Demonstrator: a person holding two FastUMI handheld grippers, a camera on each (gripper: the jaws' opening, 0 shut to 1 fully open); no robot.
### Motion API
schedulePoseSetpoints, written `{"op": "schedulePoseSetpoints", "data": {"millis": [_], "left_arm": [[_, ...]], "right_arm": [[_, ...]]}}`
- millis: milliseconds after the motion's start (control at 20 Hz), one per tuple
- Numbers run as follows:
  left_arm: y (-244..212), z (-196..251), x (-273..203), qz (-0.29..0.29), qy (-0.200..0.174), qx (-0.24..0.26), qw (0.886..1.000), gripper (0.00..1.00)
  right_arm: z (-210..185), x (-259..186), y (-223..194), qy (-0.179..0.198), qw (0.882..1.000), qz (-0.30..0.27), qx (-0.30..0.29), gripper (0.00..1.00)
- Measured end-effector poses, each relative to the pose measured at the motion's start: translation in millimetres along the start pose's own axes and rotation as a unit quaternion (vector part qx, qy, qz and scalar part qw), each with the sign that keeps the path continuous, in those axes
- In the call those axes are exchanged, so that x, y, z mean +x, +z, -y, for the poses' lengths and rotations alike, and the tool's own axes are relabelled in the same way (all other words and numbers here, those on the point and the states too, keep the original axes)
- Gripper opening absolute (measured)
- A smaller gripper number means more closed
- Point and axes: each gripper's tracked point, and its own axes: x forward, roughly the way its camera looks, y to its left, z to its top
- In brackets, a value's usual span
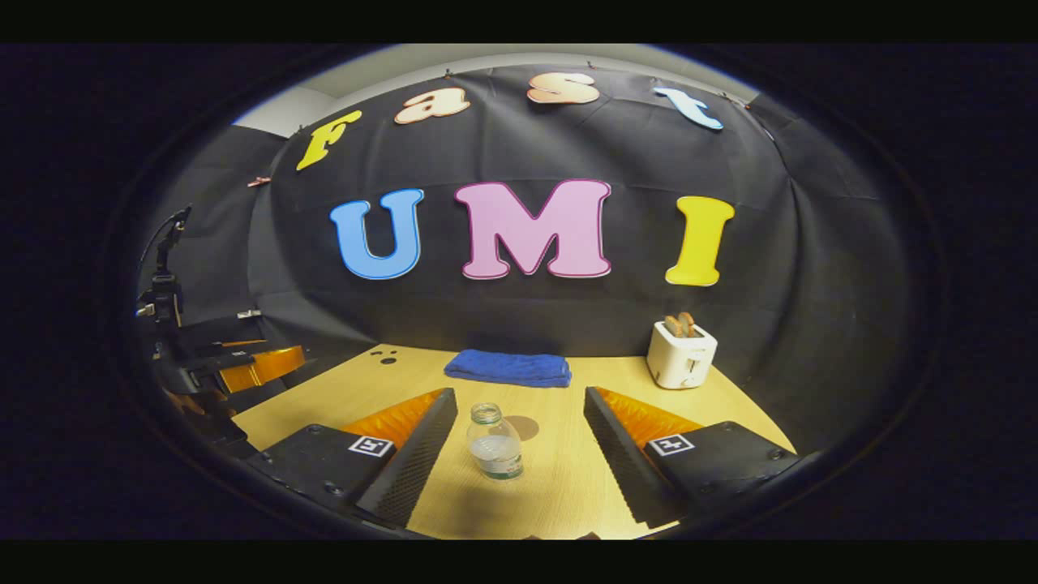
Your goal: Open the teacup lid with one hand, grasp the water bottle and pour water into the teacup with the other hand; after pouring, place the water bottle on the coaster and then close the teacup lid.
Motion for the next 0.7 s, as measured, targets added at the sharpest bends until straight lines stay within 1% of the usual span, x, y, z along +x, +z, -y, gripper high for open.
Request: {"op": "schedulePoseSetpoints", "data": {"millis": [250,400,600,700], "left_arm": [[-17,-1,14,-0.019,-0.008,0.008,1.000,0.95],[-27,4,28,-0.032,-0.023,0.008,0.999,0.95],[-53,8,55,-0.044,-0.033,0.019,0.998,0.95],[-74,10,71,-0.056,-0.041,0.020,0.997,0.95]], "right_arm": [[-2,10,-9,0.011,1.000,-0.013,-0.005,0.98],[-2,14,-14,0.012,1.000,-0.021,-0.005,0.98],[-5,21,-27,0.017,0.999,-0.038,0.000,0.98],[-6,24,-38,0.019,0.999,-0.051,0.004,0.98]]}}
